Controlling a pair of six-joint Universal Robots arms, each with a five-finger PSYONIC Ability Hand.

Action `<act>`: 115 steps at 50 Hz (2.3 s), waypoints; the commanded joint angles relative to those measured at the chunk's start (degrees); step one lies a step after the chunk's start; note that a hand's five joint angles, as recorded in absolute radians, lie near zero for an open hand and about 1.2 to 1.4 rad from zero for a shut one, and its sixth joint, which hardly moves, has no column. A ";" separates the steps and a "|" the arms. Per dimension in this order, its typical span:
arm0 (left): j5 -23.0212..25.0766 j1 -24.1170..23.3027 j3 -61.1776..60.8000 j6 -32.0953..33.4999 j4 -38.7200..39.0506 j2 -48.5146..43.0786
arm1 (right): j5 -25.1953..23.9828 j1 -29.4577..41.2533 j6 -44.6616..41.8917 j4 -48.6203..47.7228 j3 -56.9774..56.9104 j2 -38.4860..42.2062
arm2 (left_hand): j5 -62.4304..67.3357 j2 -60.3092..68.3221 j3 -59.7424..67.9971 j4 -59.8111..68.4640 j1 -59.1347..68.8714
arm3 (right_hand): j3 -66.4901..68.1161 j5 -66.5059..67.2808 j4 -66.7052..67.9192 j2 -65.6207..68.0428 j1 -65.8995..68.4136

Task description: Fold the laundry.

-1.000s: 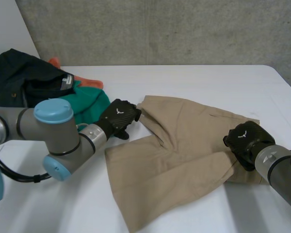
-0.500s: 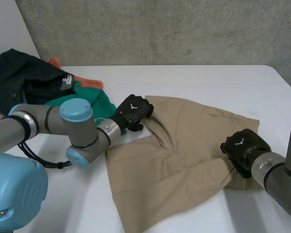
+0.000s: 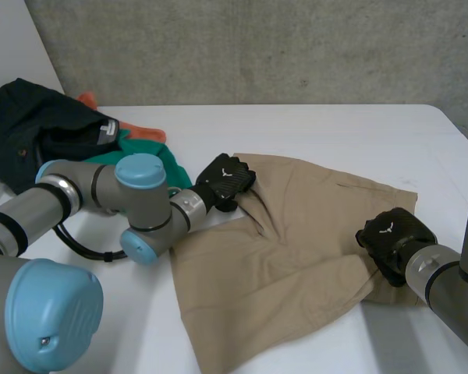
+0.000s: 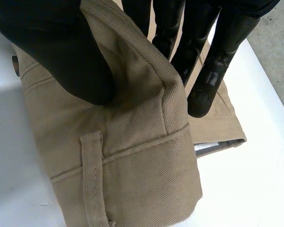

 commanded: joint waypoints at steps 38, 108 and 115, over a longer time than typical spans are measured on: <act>-19.19 -2.91 -24.38 27.08 3.84 15.85 | -0.26 -0.16 4.13 0.17 0.17 -0.61 | 30.80 29.99 30.35 30.34 30.57 | 12.07 12.74 11.86 12.53 23.56; -33.52 -24.35 -64.54 -26.70 -4.95 45.73 | -8.70 -4.82 24.43 0.17 -5.54 0.45 | -10.56 -11.37 -11.00 -11.02 -10.78 | 12.07 12.74 11.86 12.53 23.56; -34.67 -24.79 -64.89 -25.56 -3.02 45.38 | -8.78 -4.82 24.43 0.17 -5.28 0.45 | 12.43 11.62 11.98 11.97 12.20 | 12.07 12.74 11.86 12.53 23.56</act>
